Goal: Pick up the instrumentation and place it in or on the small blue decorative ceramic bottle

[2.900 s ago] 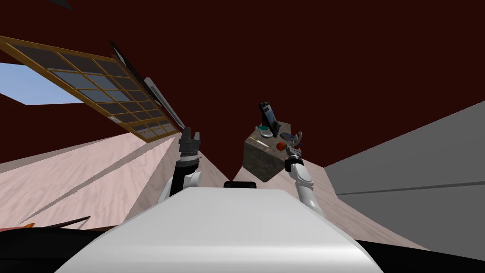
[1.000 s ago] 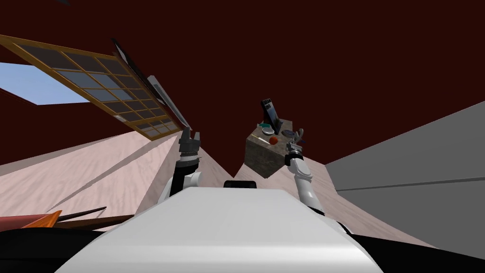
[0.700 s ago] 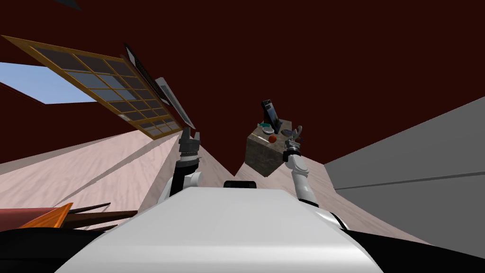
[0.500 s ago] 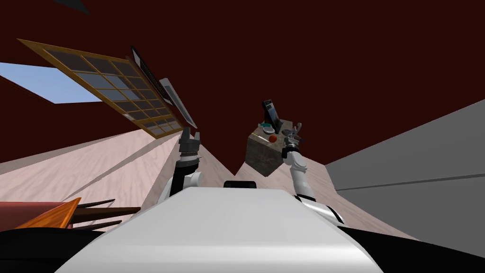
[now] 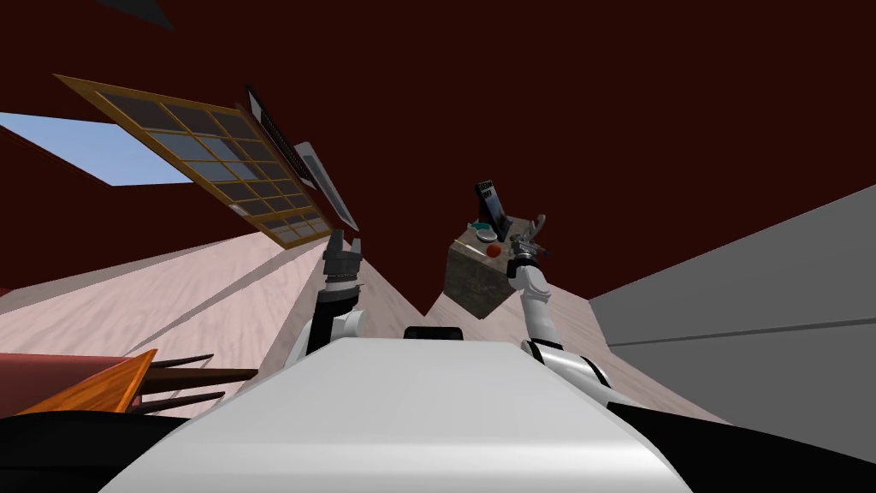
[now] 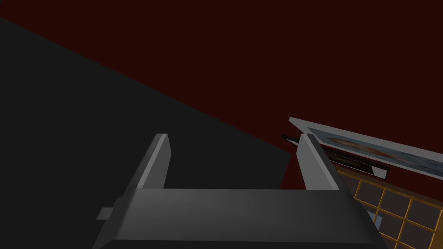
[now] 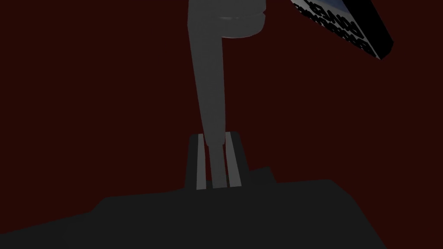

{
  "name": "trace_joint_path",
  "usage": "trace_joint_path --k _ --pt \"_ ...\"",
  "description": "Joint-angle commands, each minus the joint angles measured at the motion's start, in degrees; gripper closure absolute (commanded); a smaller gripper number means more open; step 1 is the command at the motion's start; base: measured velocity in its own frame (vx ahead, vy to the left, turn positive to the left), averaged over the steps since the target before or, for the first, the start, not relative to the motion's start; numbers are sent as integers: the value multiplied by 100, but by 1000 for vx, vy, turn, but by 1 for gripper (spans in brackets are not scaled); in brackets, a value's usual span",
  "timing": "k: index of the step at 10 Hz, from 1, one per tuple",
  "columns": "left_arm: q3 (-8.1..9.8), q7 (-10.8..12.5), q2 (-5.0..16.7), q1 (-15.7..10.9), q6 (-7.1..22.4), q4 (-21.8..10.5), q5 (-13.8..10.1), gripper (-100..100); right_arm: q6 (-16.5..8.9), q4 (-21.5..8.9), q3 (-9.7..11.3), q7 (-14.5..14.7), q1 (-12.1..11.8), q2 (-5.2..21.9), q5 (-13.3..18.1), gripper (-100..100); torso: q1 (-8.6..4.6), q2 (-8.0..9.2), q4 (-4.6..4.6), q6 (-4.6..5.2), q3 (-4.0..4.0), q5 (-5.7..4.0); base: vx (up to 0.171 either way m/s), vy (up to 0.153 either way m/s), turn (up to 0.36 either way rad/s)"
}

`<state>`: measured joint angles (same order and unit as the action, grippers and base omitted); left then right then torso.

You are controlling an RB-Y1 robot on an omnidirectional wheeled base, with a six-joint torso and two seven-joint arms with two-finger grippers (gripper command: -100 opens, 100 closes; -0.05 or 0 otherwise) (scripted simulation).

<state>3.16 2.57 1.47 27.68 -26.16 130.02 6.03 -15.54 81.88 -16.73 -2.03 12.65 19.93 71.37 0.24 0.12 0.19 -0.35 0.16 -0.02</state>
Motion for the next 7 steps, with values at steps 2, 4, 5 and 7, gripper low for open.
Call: trace_joint_path --k 2,4,5,7 --pt "0 0 0 0 0 0 0 0 -199 -14 159 385 372 100 -468 100 1 2 0 3 2 -1 -14 -10 70" --pt "0 0 0 0 0 0 0 0 -308 -69 229 580 648 153 -710 100 2 2 2 0 2 0 -6 -17 63" --pt "0 0 0 0 0 0 0 0 -308 -69 229 580 733 153 -808 100 0 1 5 -3 3 3 2 -21 53" --pt "0 0 0 0 0 0 0 0 -424 -131 301 782 1043 214 -1085 100 -3 -2 5 -7 2 1 11 -32 83"
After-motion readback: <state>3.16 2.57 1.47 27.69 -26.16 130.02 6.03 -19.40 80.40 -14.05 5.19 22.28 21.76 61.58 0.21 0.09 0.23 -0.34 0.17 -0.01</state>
